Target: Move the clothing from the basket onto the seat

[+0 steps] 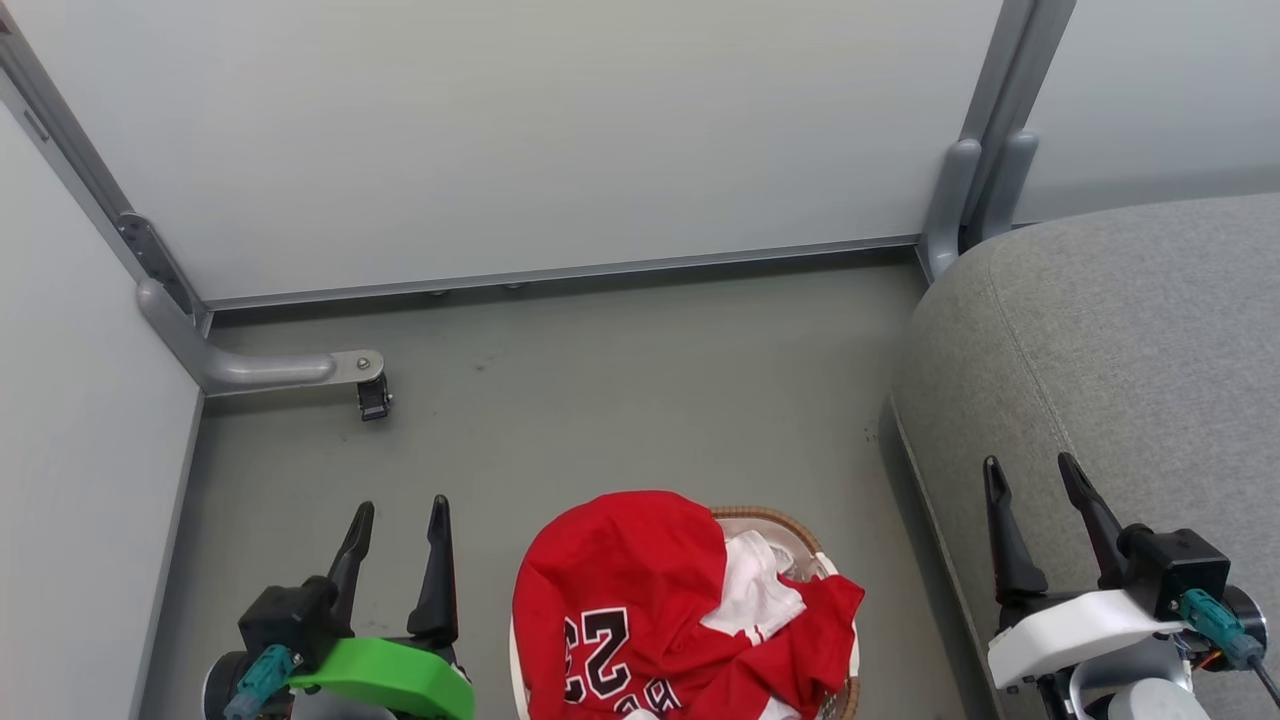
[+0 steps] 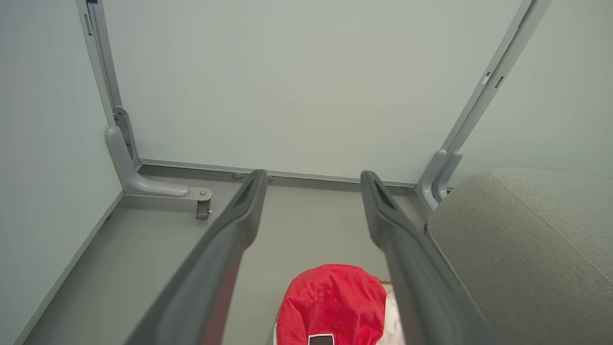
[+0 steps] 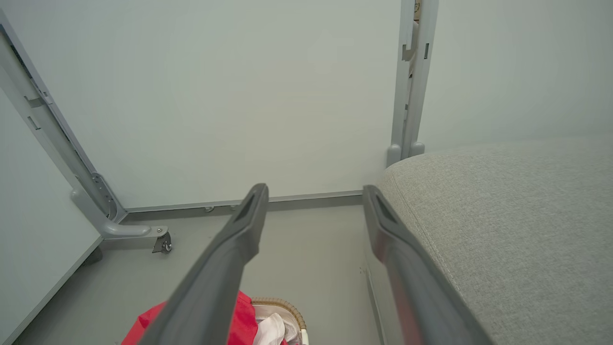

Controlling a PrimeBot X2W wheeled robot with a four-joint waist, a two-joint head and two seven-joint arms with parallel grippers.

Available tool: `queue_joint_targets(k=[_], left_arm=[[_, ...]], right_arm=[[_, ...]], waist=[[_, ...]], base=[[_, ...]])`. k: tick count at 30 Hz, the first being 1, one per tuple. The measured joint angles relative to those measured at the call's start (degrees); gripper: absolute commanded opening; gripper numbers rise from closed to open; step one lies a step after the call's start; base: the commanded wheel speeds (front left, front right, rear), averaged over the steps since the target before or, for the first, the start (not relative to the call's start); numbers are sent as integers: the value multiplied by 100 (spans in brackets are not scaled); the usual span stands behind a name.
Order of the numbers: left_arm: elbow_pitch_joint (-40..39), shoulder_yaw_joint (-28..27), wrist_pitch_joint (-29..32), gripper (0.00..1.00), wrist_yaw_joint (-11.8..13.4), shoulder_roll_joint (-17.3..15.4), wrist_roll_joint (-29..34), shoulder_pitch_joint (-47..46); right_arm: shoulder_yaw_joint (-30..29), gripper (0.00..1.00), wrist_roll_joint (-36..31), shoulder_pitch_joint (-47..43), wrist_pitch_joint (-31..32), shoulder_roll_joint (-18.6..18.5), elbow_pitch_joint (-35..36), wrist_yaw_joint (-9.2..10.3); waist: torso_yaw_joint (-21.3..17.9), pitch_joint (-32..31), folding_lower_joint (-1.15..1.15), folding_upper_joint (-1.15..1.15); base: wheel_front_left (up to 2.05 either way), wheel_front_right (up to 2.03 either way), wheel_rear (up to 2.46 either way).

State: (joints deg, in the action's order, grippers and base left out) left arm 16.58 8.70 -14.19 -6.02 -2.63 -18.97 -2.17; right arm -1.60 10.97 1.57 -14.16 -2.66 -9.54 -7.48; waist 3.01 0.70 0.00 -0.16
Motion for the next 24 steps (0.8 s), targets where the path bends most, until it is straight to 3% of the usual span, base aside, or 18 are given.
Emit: queue_joint_targets(k=[24], left_arm=[[77, 82, -93, 100, 8, -4, 261, 56]], right_arm=[[52, 100, -324, -93, -83, -4, 58, -1]], waist=[[24, -38, 0, 0]], base=[[0, 0, 0]])
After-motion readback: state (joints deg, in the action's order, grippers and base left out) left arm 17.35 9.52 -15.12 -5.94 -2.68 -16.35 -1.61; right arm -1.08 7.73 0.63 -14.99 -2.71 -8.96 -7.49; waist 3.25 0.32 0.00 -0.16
